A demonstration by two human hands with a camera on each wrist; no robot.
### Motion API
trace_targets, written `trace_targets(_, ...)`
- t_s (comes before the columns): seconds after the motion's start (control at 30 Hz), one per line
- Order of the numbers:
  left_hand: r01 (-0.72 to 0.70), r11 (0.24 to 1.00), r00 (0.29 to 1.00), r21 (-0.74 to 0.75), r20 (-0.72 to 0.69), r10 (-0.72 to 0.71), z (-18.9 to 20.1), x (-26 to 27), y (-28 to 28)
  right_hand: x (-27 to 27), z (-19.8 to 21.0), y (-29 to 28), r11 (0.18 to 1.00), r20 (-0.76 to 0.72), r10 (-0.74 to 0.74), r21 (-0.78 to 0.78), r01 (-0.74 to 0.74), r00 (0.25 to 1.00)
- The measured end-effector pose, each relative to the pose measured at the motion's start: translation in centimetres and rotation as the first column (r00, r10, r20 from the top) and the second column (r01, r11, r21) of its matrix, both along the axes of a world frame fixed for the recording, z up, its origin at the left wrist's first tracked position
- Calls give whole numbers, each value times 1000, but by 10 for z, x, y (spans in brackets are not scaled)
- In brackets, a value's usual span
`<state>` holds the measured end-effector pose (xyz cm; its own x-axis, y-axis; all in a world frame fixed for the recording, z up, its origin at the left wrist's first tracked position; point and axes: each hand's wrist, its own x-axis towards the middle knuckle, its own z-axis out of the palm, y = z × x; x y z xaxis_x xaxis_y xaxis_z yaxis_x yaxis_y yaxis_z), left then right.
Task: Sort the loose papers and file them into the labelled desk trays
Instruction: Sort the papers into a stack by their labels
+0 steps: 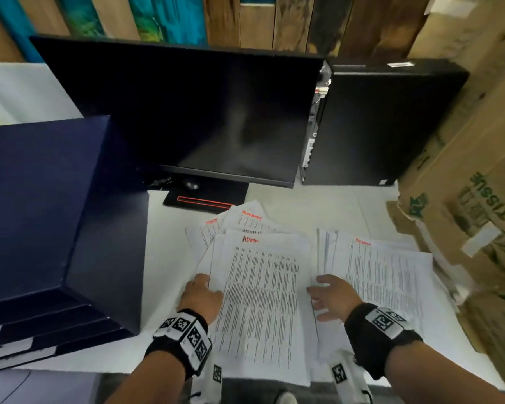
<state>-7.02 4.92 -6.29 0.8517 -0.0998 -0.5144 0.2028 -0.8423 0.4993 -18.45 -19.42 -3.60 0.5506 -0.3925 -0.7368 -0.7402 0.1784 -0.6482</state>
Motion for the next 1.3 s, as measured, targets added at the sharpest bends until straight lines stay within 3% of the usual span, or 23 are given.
trace_targets(0.17,-59,998,998,-33,5,59,-8,-15,-7,5,-11,-8,975,-27,157,-154,-159,987)
trace_targets(0.33,-43,999,999,-1,-21,43,-7,-16,-3,9,-17,-10,883,-119,345,-296,-365,931)
trace_targets(0.47,53,996,999,66,4,-54,0,0,-7,15,-22,-13,769,-199,481,-373,-519,854)
trace_targets(0.53,16,1000,1000,3,26,-16,3,12,-11,18,-25,-14,697,-218,527,-442,-565,821)
trace_targets(0.63,-24,998,996,-54,83,29,3,30,-16,22,-26,-12,515,-305,636,-515,-685,709)
trace_targets(0.7,-15,999,995,-42,95,19,1,39,-18,25,-27,-13,470,-308,663,-538,-700,682)
trace_targets(0.9,74,996,988,41,135,-79,-5,58,-19,30,-30,-10,460,-309,676,-533,-710,669)
trace_targets(1.07,135,987,967,88,207,-150,-4,60,-22,43,-18,-18,674,-219,517,-493,-551,828)
trace_targets(1.13,138,986,952,90,263,-157,-2,60,-22,55,-14,-20,699,-168,481,-519,-492,861)
trace_targets(1.3,197,977,947,-78,271,-170,6,51,-21,82,-1,-23,677,4,487,-633,-375,873)
